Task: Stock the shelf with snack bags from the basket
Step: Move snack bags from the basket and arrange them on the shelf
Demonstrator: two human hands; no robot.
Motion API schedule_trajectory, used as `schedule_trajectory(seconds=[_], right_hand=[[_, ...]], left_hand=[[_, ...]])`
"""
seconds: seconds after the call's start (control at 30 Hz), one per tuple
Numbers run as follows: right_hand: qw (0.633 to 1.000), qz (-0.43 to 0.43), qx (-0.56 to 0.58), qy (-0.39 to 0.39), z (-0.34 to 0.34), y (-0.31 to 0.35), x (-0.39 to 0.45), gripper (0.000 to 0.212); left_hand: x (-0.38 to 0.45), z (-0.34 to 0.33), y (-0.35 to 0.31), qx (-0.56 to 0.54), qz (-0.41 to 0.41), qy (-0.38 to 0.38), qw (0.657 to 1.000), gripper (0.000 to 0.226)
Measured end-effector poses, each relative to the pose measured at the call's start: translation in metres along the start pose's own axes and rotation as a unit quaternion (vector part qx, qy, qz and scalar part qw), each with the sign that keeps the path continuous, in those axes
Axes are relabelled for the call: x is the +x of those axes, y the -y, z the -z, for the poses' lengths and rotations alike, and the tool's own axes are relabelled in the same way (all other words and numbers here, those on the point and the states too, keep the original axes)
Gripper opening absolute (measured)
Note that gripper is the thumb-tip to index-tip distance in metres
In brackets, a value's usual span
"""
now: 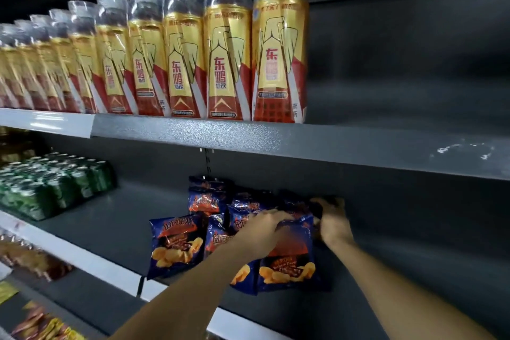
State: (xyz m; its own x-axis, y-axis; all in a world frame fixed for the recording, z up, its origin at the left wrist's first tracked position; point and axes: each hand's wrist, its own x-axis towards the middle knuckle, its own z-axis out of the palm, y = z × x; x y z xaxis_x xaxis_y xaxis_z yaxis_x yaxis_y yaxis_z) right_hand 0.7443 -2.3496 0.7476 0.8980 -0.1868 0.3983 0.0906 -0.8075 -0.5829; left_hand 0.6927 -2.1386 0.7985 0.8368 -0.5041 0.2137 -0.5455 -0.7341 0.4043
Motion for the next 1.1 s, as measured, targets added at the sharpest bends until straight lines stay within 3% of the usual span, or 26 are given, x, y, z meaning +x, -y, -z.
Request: schedule_trajectory(seconds=[0.17,0.27,0.4,0.5,0.6,0.73,0.87,0.97,1.1], right_hand=[[0.999,-0.021,0.030,0.024,0.027,-0.001,-0.003,0.047],[0.995,-0.015,0.076,-0.056,0.066,0.001,-0.005,0.030],[0.989,0.009,0.089,-0.116,0.114,-0.002,-0.027,0.026],[0.978,0.119,0.015,-0.171,0.141,-0.011,-0.052,0.021],[0.934,0.238,-0.140,-0.225,0.148,-0.025,-0.077,0.018],[0.929,0.246,-0.244,-0.129,0.119,-0.047,-0.099,0.025],[0.944,0.161,-0.283,-0.059,0.087,-0.068,-0.097,0.044],[0.951,0.115,-0.287,-0.027,0.076,-0.071,-0.087,0.055],[0.948,0.074,-0.308,-0.025,0.063,-0.071,-0.075,0.062]], left_hand=[[0.023,-0.013,-0.011,-0.001,-0.032,-0.005,0.999,0.036],[0.041,-0.020,-0.022,0.002,-0.052,-0.005,0.999,0.035],[0.065,-0.027,-0.048,-0.004,-0.097,-0.028,0.995,0.035],[0.085,-0.035,-0.076,-0.021,-0.116,-0.012,0.993,0.034],[0.107,-0.048,-0.096,-0.050,-0.120,0.030,0.991,0.029],[0.125,-0.058,-0.114,-0.076,-0.098,0.051,0.991,0.032],[0.137,-0.070,-0.117,0.001,-0.136,0.042,0.990,0.037],[0.135,-0.074,-0.109,0.074,-0.180,-0.018,0.981,0.046],[0.109,-0.078,-0.092,0.193,-0.251,-0.144,0.938,0.044]])
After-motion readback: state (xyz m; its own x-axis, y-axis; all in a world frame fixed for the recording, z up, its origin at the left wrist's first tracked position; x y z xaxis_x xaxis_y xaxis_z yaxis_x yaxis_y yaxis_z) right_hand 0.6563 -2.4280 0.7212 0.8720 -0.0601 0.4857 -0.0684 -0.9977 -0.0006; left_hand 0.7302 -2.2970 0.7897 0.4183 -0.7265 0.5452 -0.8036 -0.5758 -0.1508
